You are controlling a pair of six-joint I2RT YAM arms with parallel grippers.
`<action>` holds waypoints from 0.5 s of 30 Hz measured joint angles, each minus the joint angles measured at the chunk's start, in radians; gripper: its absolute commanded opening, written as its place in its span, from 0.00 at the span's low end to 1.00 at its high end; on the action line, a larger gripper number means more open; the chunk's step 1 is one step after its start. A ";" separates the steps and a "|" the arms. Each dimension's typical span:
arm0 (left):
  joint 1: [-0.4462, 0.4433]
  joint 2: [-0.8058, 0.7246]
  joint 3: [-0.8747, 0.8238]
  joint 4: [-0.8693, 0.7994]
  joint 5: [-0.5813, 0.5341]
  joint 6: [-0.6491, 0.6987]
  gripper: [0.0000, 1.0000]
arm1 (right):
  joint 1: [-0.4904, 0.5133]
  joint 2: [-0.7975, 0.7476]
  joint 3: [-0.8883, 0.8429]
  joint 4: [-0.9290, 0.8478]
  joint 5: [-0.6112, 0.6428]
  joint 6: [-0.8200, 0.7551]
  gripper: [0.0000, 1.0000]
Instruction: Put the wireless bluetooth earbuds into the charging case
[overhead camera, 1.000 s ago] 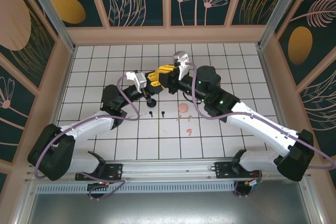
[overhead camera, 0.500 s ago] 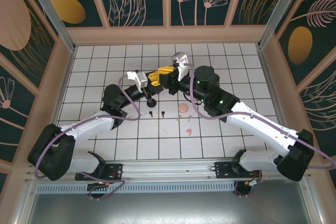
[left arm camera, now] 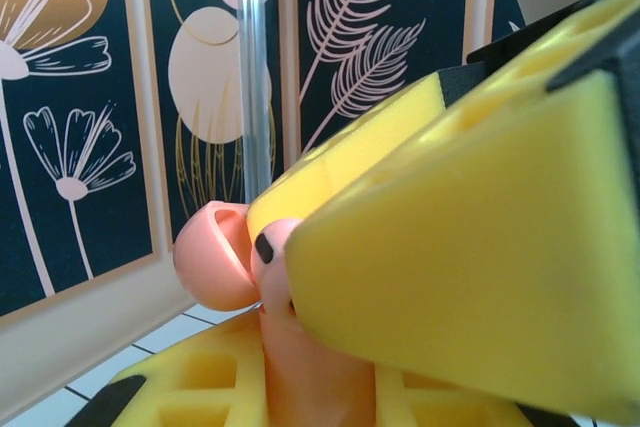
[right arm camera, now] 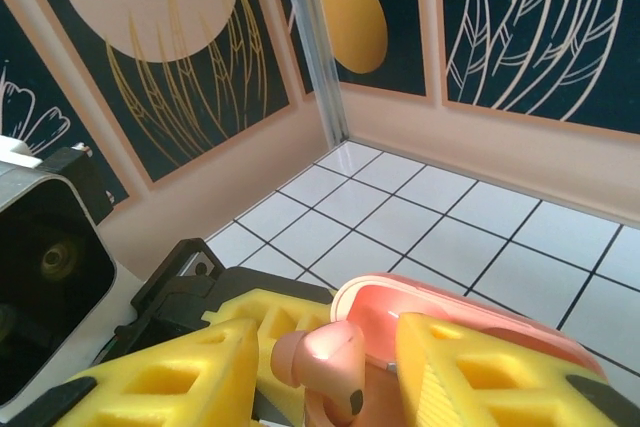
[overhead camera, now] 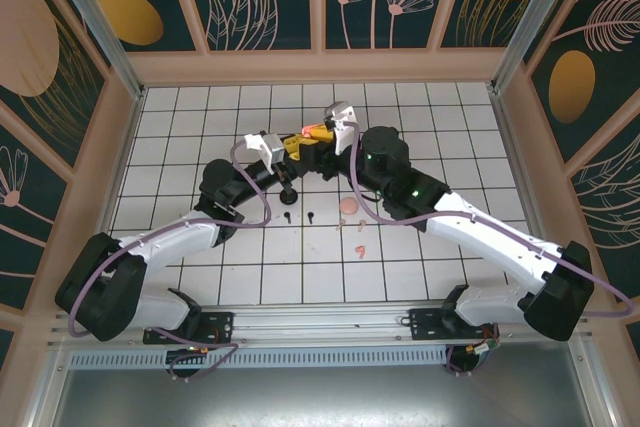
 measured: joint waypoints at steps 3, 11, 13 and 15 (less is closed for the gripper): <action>0.000 0.002 0.000 -0.002 -0.003 -0.003 0.00 | 0.003 0.002 0.006 -0.010 0.013 0.004 0.47; 0.000 0.002 0.000 0.014 -0.015 -0.012 0.00 | 0.006 0.002 0.031 -0.046 0.037 0.036 0.61; 0.000 0.002 0.000 0.019 -0.020 -0.014 0.00 | 0.006 0.002 0.038 -0.058 0.040 0.046 0.64; 0.000 0.002 0.000 0.026 -0.024 -0.014 0.00 | 0.006 0.002 0.047 -0.066 0.040 0.052 0.67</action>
